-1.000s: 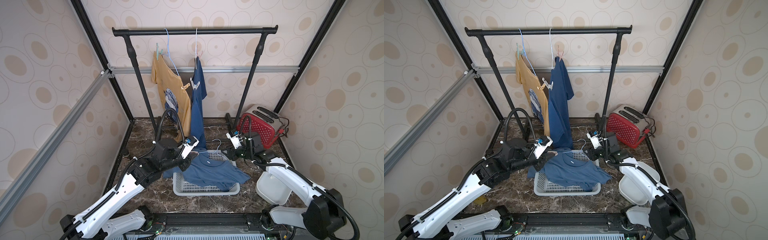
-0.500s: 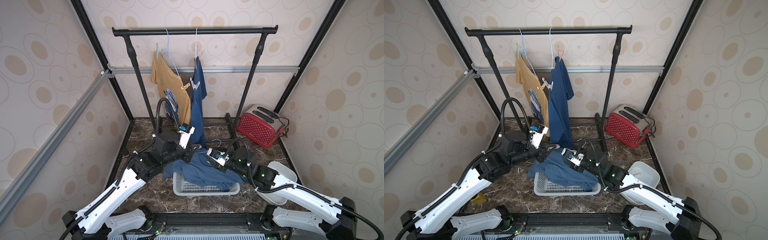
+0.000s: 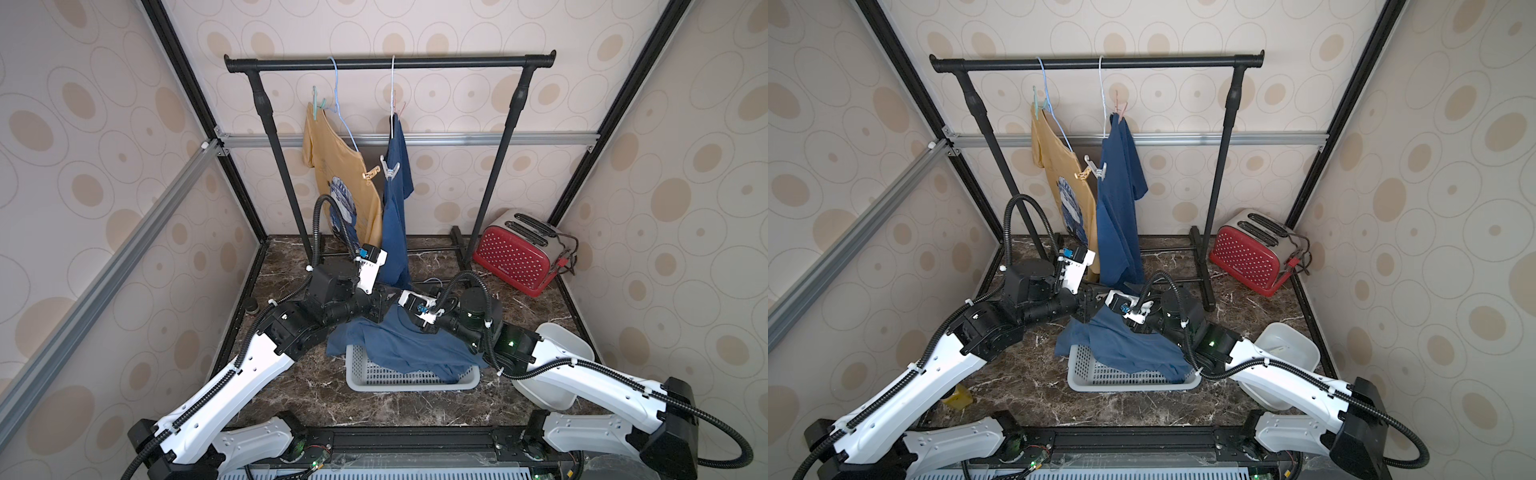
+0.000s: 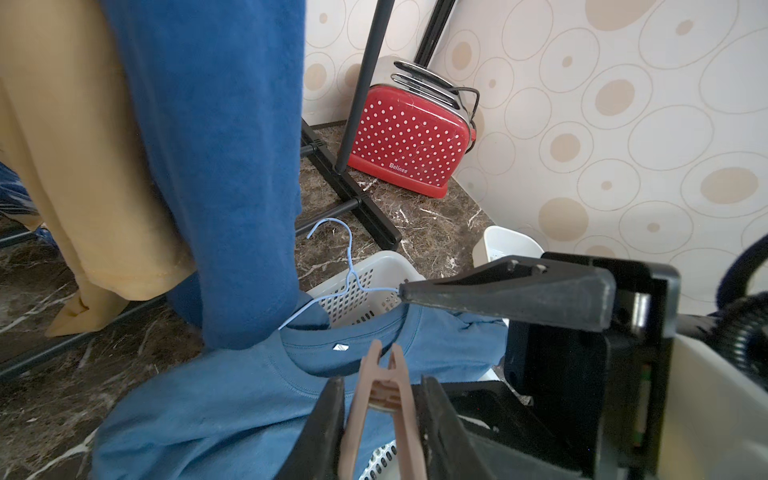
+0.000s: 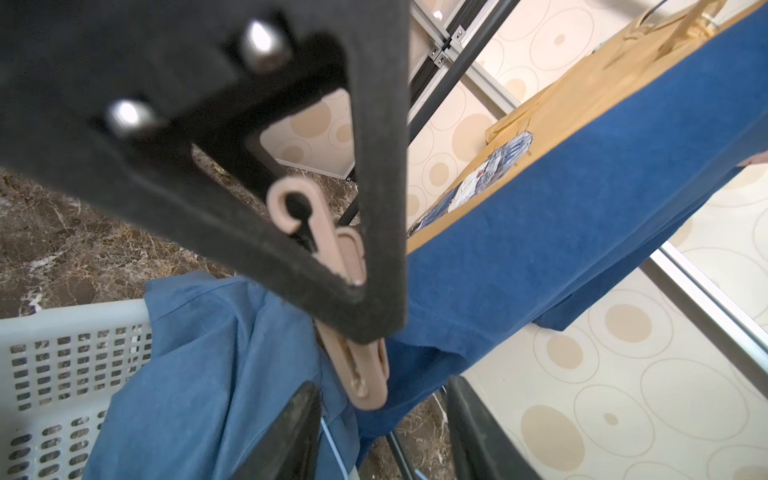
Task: Remove the clothespins securing t-shirts to the hanger
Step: Place the clothespin in the storage box.
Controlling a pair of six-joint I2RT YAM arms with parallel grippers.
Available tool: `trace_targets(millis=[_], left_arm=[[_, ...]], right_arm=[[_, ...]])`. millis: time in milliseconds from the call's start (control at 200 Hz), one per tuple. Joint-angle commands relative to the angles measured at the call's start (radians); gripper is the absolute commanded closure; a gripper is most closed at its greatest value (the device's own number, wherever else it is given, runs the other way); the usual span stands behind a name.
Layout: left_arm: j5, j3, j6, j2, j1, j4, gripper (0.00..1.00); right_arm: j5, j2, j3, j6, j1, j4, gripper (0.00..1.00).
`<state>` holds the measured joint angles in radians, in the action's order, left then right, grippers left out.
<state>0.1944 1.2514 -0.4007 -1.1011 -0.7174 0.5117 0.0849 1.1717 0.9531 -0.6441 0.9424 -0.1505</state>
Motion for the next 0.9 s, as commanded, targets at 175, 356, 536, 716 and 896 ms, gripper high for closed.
trace_targets(millis=[175, 356, 536, 716, 896], left_arm=[[0.035, 0.025, -0.033, -0.009, 0.013, -0.021, 0.7], [0.042, 0.016, -0.036, -0.004, 0.016, -0.027, 0.7], [0.048, 0.009, -0.041, -0.001, 0.019, -0.03, 0.71], [0.056, -0.004, -0.051, 0.003, 0.02, -0.039, 0.69], [0.043, -0.015, -0.053, 0.006, 0.022, -0.048, 0.56]], right_arm=[[-0.092, 0.027, 0.059, 0.012, 0.011, 0.022, 0.6], [-0.08, 0.05, 0.067, 0.014, 0.009, 0.005, 0.65], [-0.076, 0.064, 0.077, 0.013, 0.008, 0.0, 0.71], [-0.072, 0.059, 0.08, 0.005, 0.009, 0.004, 0.86], [-0.053, 0.046, 0.075, -0.011, 0.008, 0.036, 0.91]])
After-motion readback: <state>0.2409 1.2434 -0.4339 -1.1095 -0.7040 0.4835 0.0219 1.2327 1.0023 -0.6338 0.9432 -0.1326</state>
